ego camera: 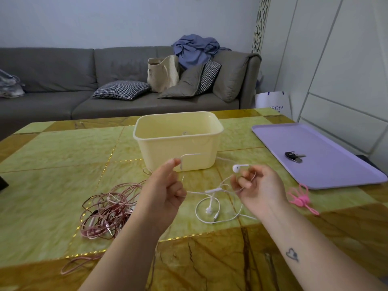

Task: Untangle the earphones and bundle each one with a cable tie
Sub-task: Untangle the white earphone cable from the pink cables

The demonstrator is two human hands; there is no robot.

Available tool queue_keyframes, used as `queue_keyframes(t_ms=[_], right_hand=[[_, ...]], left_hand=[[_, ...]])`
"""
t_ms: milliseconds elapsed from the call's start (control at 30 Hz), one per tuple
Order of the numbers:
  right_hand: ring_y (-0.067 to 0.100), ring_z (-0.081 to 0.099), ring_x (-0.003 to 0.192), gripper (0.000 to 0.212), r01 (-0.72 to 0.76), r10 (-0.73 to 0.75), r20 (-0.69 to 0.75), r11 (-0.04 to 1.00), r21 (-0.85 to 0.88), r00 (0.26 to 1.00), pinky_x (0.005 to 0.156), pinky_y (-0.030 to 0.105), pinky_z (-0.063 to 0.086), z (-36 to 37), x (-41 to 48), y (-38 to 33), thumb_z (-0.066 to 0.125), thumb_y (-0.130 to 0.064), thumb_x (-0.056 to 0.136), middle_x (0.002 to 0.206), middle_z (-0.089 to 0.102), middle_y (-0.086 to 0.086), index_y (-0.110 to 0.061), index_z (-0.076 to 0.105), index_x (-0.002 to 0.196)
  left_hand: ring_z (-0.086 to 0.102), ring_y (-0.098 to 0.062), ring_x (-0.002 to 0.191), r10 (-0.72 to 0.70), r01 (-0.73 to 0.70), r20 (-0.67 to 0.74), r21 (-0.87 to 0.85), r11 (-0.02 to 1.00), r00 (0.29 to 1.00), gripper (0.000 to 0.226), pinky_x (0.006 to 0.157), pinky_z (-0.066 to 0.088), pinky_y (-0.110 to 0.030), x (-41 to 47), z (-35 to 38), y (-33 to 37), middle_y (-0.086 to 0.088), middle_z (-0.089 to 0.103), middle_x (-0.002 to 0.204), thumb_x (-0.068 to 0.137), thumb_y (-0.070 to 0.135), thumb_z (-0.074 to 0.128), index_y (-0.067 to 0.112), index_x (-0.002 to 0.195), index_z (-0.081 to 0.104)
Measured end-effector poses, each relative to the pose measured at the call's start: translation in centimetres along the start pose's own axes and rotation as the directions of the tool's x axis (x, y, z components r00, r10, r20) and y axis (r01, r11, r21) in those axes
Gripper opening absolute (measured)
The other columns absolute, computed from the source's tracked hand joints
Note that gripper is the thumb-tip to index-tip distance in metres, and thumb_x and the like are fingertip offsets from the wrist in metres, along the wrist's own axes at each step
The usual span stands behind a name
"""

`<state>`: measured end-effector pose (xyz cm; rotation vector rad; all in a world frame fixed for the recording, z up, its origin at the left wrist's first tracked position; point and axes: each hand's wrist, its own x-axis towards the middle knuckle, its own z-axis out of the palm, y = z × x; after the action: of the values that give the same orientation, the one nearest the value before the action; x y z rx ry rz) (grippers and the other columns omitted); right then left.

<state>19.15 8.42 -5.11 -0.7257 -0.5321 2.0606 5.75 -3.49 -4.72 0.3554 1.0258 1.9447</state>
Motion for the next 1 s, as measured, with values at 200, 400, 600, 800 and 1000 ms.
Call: queue_keyframes(t_ms=[200, 400, 600, 800, 1000], right_hand=[[0.007, 0.039, 0.037, 0.018, 0.115, 0.043, 0.197, 0.683, -0.721, 0.979, 0.053, 0.023, 0.043, 0.0, -0.8, 0.4, 0.053, -0.013, 0.094, 0.070, 0.068, 0.004, -0.006, 0.062, 0.079], [0.000, 0.045, 0.042, 0.013, 0.319, 0.020, 0.329, 0.196, -0.927, 0.944, 0.053, 0.018, 0.037, 0.0, -1.5, 1.2, 0.073, -0.027, 0.081, 0.051, 0.062, -0.013, -0.017, 0.068, 0.074], [0.013, 0.044, 0.040, 0.015, 0.053, -0.083, -0.021, 0.787, -0.614, 0.996, 0.058, 0.031, 0.048, -0.8, 0.6, 0.8, 0.056, -0.014, 0.092, 0.043, 0.040, -0.002, -0.009, 0.059, 0.078], [0.023, 0.056, 0.068, 0.016, -0.054, 0.018, -0.102, 0.929, -0.366, 0.995, 0.066, 0.038, 0.050, -1.0, 1.0, 0.7, 0.047, -0.011, 0.098, 0.075, 0.062, 0.012, -0.006, 0.053, 0.085], [0.003, 0.050, 0.104, 0.048, 0.343, -0.044, 0.341, 0.167, -0.924, 0.939, 0.079, 0.014, 0.042, -0.8, -0.8, 2.1, 0.069, -0.024, 0.084, 0.117, 0.046, -0.015, -0.033, 0.046, 0.125]], left_hand=[[0.030, -0.004, 0.042, -0.067, 0.041, 0.073, 0.309, 0.950, 0.995, 0.030, 0.041, 0.031, -0.016, -0.1, -0.7, 1.2, 0.008, 0.053, 0.075, 0.090, 0.024, 0.057, 0.029, 0.120, 0.060], [0.058, -0.001, 0.065, -0.090, -0.227, 0.317, 0.825, 0.517, 0.944, 0.066, 0.060, 0.046, -0.021, -1.2, -0.2, -1.2, 0.019, 0.046, 0.133, 0.090, 0.029, 0.059, 0.057, 0.137, 0.023], [0.051, -0.001, 0.059, 0.349, -0.446, 0.284, 0.656, 0.609, 0.893, 0.061, 0.061, 0.044, -0.017, -0.5, 0.3, 0.1, 0.025, 0.049, 0.128, 0.096, 0.011, 0.048, 0.054, 0.134, 0.027], [0.054, -0.007, 0.075, 0.367, -0.387, 0.146, 0.513, 0.766, 0.919, 0.034, 0.058, 0.047, -0.020, -0.6, -0.2, 1.1, 0.023, 0.052, 0.124, 0.100, 0.021, 0.039, 0.043, 0.121, 0.054], [0.057, -0.019, 0.084, 0.077, -0.102, 0.177, 0.137, 0.985, 0.981, 0.029, 0.063, 0.056, -0.033, -1.0, 0.8, 1.5, 0.003, 0.053, 0.133, 0.091, 0.031, 0.045, 0.026, 0.108, 0.068]])
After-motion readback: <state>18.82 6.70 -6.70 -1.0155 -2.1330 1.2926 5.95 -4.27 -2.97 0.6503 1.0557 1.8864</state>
